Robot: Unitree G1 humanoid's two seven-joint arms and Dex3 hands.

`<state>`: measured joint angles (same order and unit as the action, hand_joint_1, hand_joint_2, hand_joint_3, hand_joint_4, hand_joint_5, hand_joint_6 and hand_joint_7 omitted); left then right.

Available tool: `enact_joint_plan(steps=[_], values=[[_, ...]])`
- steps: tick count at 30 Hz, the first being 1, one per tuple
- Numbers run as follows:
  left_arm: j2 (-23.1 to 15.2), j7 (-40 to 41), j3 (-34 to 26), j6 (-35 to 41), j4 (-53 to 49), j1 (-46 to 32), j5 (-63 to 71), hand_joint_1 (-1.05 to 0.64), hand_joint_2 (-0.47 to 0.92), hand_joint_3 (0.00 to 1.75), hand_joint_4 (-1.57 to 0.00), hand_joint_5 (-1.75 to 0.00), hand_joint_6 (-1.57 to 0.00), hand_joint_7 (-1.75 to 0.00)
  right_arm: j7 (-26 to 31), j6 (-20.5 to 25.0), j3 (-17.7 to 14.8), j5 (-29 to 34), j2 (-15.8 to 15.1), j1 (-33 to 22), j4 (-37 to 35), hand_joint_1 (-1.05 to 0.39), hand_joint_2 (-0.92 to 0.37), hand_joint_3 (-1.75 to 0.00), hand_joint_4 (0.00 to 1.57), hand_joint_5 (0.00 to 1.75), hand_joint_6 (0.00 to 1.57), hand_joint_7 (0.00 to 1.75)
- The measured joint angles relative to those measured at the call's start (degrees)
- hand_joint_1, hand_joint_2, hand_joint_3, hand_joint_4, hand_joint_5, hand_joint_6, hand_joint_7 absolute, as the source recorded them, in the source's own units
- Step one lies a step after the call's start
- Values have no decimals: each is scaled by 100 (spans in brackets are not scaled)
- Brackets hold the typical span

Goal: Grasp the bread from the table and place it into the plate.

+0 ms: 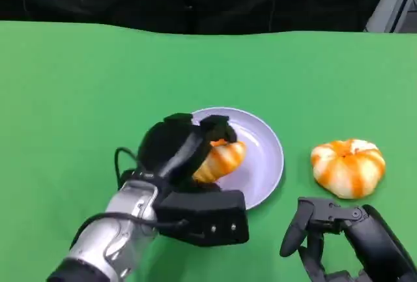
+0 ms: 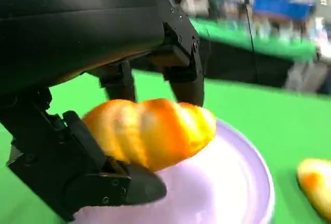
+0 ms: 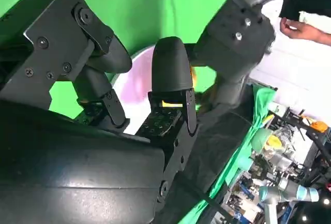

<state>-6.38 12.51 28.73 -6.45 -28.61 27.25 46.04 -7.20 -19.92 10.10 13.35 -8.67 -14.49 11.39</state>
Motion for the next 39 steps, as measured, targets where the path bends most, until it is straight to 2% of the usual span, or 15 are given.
enact_joint_plan(steps=[2,4,10,13,19,26,31,34,35,38,39], values=[[-25,-356,74,132,57,29,3,-72,92,34,0,-5,-3,-1,0,0,3,0,0,0,0,4,-22,-151,86,175,84,129],[-46,-671,130,328,155,28,7,-76,92,37,0,-1,-1,0,0,-1,2,-1,-1,0,-1,4,-22,-151,86,175,84,129],[-136,-1103,180,644,397,27,4,-84,92,43,0,0,0,0,1,-2,3,15,-4,0,-1,4,-22,-150,86,175,84,128],[-179,-1259,181,710,540,2,-19,-91,92,51,0,0,0,0,1,-2,4,26,-4,0,-1,4,-22,-150,86,175,84,129],[-486,-1607,45,753,1366,-284,-121,-91,92,54,0,0,0,0,20,-7,20,62,0,10,-4,4,-22,-150,86,175,84,129],[-899,-1774,-390,753,2384,-945,-373,-83,92,51,0,0,0,0,47,-1,45,65,9,23,-4,5,-22,-151,87,175,84,129],[-1365,-1745,-872,295,3181,-1743,-698,-79,92,48,-7,-4,-5,-3,47,10,52,51,10,38,-5,5,-22,-152,86,175,84,129],[-1491,-1636,-1123,59,3376,-2118,-852,-76,92,46,-14,-8,-11,-5,48,10,56,51,8,46,-5,5,-21,-152,87,175,84,129],[-1515,-1602,-1175,-17,3422,-2214,-911,-65,92,37,-24,-19,-19,-8,48,10,55,51,8,44,-5,5,-21,-152,87,175,84,129],[-1514,-1329,-1483,-654,3490,-2601,-1381,-58,92,31,-30,-27,-25,-9,50,7,67,52,11,45,0,4,-21,-153,87,175,84,129],[-1514,-1260,-1549,-825,3494,-2691,-1486,-34,88,26,-52,-54,-51,-18,51,7,66,51,11,40,0,4,-21,-153,87,175,84,129]])
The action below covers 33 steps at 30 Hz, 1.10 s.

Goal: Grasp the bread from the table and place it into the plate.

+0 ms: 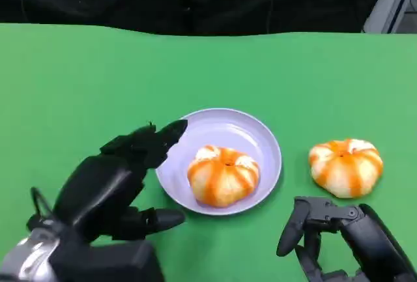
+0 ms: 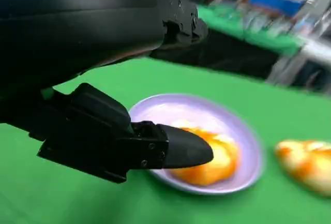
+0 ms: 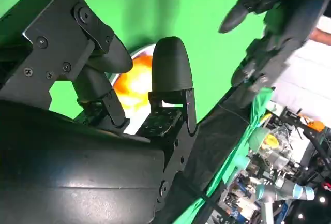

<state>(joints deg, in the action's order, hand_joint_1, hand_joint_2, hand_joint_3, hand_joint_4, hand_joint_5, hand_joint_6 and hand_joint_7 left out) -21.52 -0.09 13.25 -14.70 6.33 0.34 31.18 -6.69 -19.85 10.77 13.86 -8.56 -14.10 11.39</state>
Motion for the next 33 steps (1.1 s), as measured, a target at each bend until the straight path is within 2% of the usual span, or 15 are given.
enact_joint_plan(steps=[2,3,4,6,8,9,10,12,15,17,20,22,33], values=[[128,341,-264,-558,-44,-294,-394,-17,86,23,-65,-80,-74,-23,-1,0,11,-6,3,3,10,5,-21,-152,88,175,84,129],[226,524,-383,-865,-82,-449,-588,-9,84,28,-79,-85,-91,-27,-2,4,11,-7,2,-2,11,5,-21,-152,88,175,84,129],[320,674,-491,-1161,-129,-605,-777,-7,78,41,-87,-84,-100,-27,-5,11,13,-8,2,-3,15,4,-21,-152,88,175,84,129],[466,800,-657,-1528,-190,-885,-1079,-2,56,84,-98,-88,-116,-28,-6,25,12,-13,2,-1,37,4,-21,-151,88,175,84,129],[635,836,-761,-1605,-195,-1142,-1298,0,50,97,-100,-90,-119,-29,-7,38,7,-14,0,0,49,4,-21,-151,88,175,84,129],[716,836,-802,-1617,-195,-1233,-1340,3,47,110,-99,-108,-118,-42,-7,39,7,-14,0,1,52,4,-21,-151,88,175,84,129],[796,834,-830,-1623,-176,-1325,-1433,5,43,125,-98,-128,-107,-76,-7,38,6,-18,-1,2,52,4,-22,-150,87,175,84,129],[1019,836,-876,-1635,-59,-1560,-1704,5,37,142,-98,-150,-96,-118,-16,39,-12,-58,-6,3,51,3,-23,-149,86,175,84,129],[1453,854,-894,-1607,168,-2002,-2096,4,43,139,-91,-169,-85,-146,-37,39,-72,-123,-22,1,49,3,-24,-148,86,175,84,129],[1692,842,-867,-1542,312,-2291,-2352,4,45,139,-88,-172,-81,-151,-53,39,-116,-161,-30,4,45,3,-24,-148,86,175,84,129],[1817,741,-836,-1465,410,-2501,-2472,4,45,139,-87,-174,-79,-153,-68,32,-138,-225,-37,19,15,3,-24,-147,86,175,84,129],[1851,696,-839,-1452,423,-2506,-2477,1,40,137,-87,-174,-79,-157,-74,22,-142,-230,-42,21,-1,3,-24,-148,86,175,84,129],[1816,668,-946,-1667,188,-2134,-2217,-4,34,142,-95,-171,-83,-156,-150,-100,-263,-341,-133,-48,-8,5,-25,-149,85,172,85,128]])
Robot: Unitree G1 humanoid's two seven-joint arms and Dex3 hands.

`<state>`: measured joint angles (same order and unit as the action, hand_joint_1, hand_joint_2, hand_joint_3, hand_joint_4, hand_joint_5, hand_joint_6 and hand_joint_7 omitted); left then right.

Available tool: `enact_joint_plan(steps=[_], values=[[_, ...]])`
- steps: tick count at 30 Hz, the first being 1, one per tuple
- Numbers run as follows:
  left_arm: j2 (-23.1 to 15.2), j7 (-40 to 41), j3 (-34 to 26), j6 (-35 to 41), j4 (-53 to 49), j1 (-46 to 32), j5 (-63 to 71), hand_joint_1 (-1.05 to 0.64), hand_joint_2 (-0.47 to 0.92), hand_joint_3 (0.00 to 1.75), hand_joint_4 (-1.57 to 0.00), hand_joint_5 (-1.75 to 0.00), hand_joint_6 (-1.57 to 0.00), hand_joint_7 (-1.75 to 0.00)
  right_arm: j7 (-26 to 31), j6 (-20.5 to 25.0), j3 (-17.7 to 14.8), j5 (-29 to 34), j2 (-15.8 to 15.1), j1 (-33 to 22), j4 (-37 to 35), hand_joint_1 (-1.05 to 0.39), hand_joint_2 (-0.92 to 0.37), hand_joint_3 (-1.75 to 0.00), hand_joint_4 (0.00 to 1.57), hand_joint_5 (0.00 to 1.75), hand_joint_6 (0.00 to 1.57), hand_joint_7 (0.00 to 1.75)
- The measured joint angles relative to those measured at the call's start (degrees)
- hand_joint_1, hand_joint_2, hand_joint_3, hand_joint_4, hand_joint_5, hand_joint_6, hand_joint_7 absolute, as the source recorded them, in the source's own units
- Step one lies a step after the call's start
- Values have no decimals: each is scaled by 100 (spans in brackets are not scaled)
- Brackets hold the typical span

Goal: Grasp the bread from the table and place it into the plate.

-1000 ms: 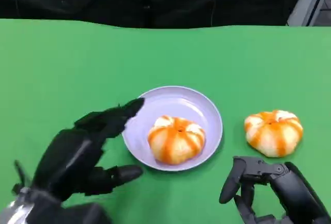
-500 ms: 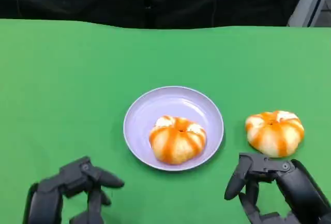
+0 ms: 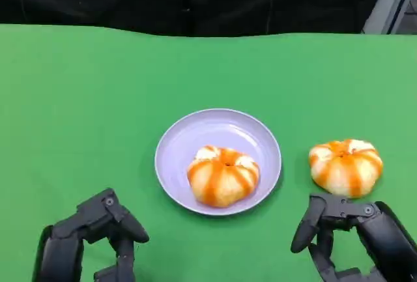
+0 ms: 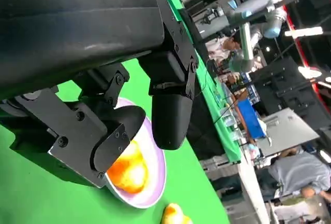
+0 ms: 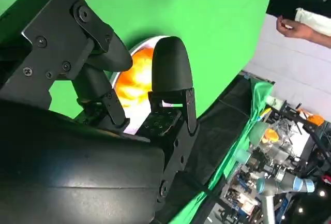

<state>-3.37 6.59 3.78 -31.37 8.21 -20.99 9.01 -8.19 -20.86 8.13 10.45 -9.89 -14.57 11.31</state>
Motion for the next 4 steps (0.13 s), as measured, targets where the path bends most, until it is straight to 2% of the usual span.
enact_joint_plan(steps=[4], values=[[-13,-108,5,0,-6,1,6,-3,32,144,-97,-169,-84,-155,-10,-72,-24,-21,0,-18,-35,6,-26,-148,85,170,85,128]])
